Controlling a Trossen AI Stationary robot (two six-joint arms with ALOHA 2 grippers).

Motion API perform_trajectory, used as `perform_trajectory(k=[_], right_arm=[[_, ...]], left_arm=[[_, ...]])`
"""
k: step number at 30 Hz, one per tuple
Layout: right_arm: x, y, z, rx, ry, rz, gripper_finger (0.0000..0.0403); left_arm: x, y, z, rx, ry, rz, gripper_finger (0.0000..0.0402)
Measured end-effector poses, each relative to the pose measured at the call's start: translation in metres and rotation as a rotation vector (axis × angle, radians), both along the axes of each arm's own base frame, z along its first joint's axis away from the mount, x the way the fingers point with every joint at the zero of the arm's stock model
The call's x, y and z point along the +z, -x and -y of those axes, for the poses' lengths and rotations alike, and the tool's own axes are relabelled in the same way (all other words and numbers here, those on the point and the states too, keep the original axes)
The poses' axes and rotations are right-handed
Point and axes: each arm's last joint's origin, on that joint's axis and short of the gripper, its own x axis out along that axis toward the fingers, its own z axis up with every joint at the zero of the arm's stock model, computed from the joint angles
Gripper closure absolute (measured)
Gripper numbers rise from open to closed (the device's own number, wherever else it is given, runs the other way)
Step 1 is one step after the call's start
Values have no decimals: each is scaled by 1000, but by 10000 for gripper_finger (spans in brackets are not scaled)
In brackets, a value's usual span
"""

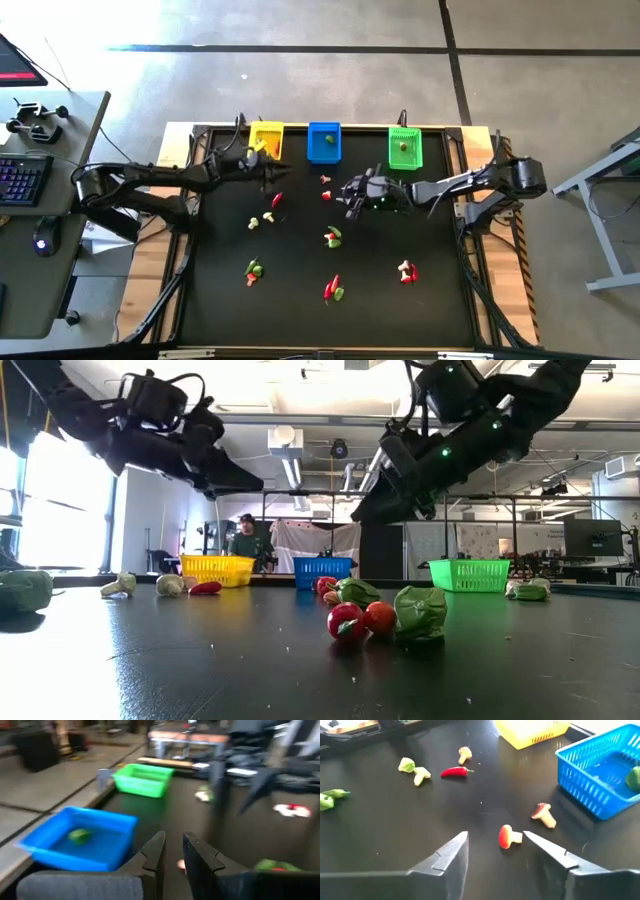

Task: Sort produce into baskets
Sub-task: Put the orange mushroom into the green bin

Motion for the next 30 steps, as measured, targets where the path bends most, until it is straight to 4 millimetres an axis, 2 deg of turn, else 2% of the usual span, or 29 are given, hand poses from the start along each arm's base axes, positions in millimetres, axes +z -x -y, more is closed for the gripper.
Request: perform_trajectory(k=[6, 12, 16, 24, 30], right_arm=[[-15, -16, -3, -72, 16, -6, 196], [-23, -43, 5, -60, 86, -52, 177], [-34, -53, 12, -73, 82, -102, 174], [-54, -61, 22, -90, 32, -164, 179], [-61, -61, 21, -45, 51, -198, 225]], left_arm=[[-12, 2, 14, -101, 41, -27, 351], [-17, 5, 16, -96, 49, -42, 351], [-15, 4, 15, -83, 15, -34, 351], [-14, 4, 14, -94, -45, -34, 351], [-14, 4, 14, -90, -36, -33, 351]])
